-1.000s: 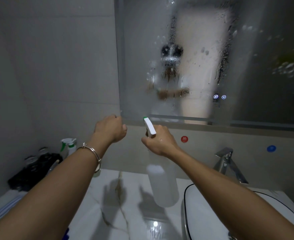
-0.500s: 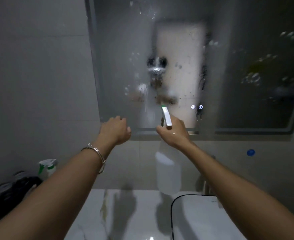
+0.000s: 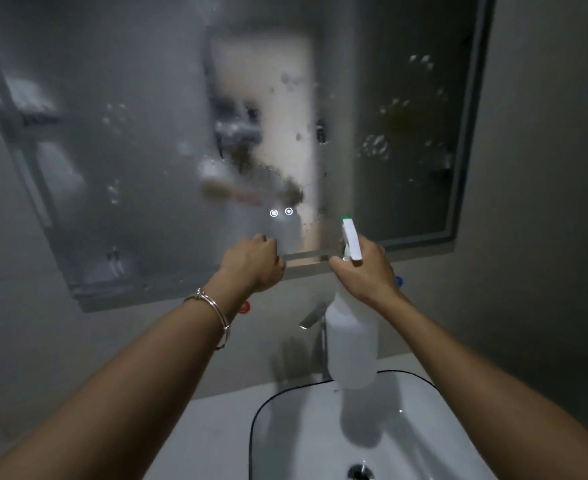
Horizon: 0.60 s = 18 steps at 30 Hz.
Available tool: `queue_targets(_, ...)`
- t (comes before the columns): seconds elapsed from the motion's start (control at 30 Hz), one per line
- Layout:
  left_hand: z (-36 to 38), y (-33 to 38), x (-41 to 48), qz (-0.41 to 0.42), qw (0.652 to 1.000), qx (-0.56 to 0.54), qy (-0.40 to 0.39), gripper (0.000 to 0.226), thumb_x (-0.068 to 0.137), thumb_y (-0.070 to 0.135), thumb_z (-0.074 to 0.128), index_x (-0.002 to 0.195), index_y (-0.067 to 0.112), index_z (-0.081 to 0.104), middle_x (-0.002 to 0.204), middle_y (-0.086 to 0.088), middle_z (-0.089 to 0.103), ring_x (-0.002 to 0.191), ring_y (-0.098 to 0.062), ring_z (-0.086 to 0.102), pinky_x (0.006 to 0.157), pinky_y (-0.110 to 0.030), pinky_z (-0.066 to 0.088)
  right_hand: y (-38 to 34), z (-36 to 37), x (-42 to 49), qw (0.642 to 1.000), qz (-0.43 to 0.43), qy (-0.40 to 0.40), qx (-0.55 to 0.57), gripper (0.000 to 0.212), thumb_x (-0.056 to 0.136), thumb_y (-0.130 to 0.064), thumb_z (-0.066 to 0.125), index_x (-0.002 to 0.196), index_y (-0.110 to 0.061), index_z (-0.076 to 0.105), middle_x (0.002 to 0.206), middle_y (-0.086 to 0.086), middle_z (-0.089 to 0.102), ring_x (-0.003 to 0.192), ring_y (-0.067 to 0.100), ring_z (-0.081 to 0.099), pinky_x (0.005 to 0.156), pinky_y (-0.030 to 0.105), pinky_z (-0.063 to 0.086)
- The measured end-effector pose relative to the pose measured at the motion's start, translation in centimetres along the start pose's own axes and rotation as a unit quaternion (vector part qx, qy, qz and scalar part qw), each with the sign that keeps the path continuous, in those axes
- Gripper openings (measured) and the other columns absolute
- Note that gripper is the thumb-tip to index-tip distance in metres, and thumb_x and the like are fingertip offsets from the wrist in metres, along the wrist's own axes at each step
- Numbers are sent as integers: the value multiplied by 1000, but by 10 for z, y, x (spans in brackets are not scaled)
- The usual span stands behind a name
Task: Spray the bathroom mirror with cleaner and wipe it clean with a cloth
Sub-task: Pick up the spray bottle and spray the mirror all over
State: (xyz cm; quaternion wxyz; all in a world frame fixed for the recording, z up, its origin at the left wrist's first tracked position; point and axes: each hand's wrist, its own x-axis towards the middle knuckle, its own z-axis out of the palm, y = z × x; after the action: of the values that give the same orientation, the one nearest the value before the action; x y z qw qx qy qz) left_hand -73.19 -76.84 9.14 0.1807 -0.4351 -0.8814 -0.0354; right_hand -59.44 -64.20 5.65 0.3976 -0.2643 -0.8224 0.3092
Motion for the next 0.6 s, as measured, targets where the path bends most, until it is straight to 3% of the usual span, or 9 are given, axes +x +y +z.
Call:
queue_targets(0.23, 34, 89, 22, 86, 994, -41, -60, 47, 94, 36, 38, 134, 10, 42, 134, -13, 46, 120, -32, 46, 93, -43, 42, 74, -38, 1, 998, 38, 16, -55, 11, 78, -22, 59, 76, -16, 50, 67, 0, 54, 65, 27, 53, 58, 29, 38)
queue_targets(0.4, 63, 135, 23, 173, 959, -93, -203, 73, 89, 46, 54, 148, 21, 20, 148, -8, 33, 132, -27, 36, 105, -38, 32, 106, -36, 2, 996, 61, -34, -50, 14, 75, -24, 61, 83, -14, 54, 73, 2, 59, 70, 28, 56, 63, 33, 46)
queue_targets(0.6, 109, 118, 4, 144, 934, -197, -262, 77, 71, 67, 59, 133, 26, 41, 136, -3, 48, 125, -24, 44, 104, -41, 37, 114, 4, -6, 991, 38, -123, -44, 11, 74, -22, 61, 82, -19, 54, 68, -4, 57, 70, 27, 57, 63, 36, 50)
